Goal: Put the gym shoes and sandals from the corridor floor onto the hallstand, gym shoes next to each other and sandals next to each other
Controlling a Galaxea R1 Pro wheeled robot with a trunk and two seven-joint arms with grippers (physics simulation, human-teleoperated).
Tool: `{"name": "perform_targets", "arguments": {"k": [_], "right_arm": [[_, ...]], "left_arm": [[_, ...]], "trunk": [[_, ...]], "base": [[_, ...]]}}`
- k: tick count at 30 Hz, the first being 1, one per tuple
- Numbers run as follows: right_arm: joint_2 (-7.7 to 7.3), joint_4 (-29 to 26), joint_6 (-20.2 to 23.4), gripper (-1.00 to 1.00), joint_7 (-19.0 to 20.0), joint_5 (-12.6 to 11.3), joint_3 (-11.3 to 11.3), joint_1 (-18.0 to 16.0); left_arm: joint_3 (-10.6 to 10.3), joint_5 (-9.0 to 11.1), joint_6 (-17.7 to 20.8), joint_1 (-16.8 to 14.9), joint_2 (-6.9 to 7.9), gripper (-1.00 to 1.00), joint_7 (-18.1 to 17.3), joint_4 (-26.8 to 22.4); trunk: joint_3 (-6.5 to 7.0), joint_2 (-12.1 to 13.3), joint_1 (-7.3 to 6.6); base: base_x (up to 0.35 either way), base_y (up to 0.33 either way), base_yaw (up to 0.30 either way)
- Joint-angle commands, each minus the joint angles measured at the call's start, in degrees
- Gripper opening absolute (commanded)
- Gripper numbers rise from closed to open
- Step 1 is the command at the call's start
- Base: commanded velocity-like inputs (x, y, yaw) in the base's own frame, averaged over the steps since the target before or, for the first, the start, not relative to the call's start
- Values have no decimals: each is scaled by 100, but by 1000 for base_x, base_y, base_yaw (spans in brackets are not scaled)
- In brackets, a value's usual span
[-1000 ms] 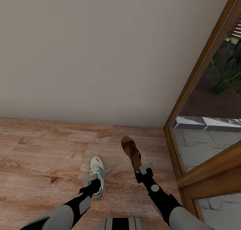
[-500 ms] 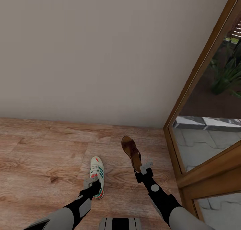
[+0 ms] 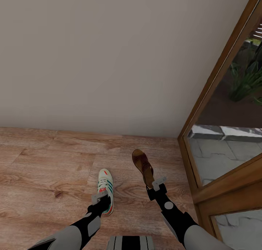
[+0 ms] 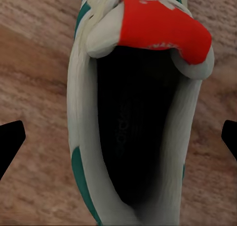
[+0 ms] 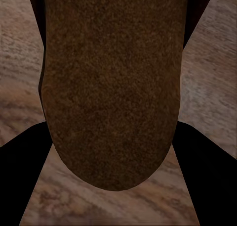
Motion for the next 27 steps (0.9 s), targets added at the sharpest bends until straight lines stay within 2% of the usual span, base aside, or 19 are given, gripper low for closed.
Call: {"name": "perform_targets", "arguments": {"k": [1, 8, 11, 27], "right_arm": [[-1, 6, -9, -100, -38, 52, 18, -5], [-1, 7, -9, -100, -38, 54, 18, -2], [-1, 7, -9, -100, -38, 53, 18, -3], [-1, 8, -9, -100, -38, 53, 18, -3]], "left_arm": [[-17, 33, -22, -3, -4, 100, 13, 4], [-18, 33, -23, -4, -5, 100, 13, 4], [-18, 33, -20, -4, -3, 100, 13, 4], [-16, 33, -19, -4, -8, 100, 13, 4]], "trunk": [[-4, -2, -1], [-4, -2, -1], [-71, -6, 6], [-71, -6, 6]], "base": [[0, 0, 0], [0, 0, 0], [0, 0, 0], [0, 0, 0]]}}
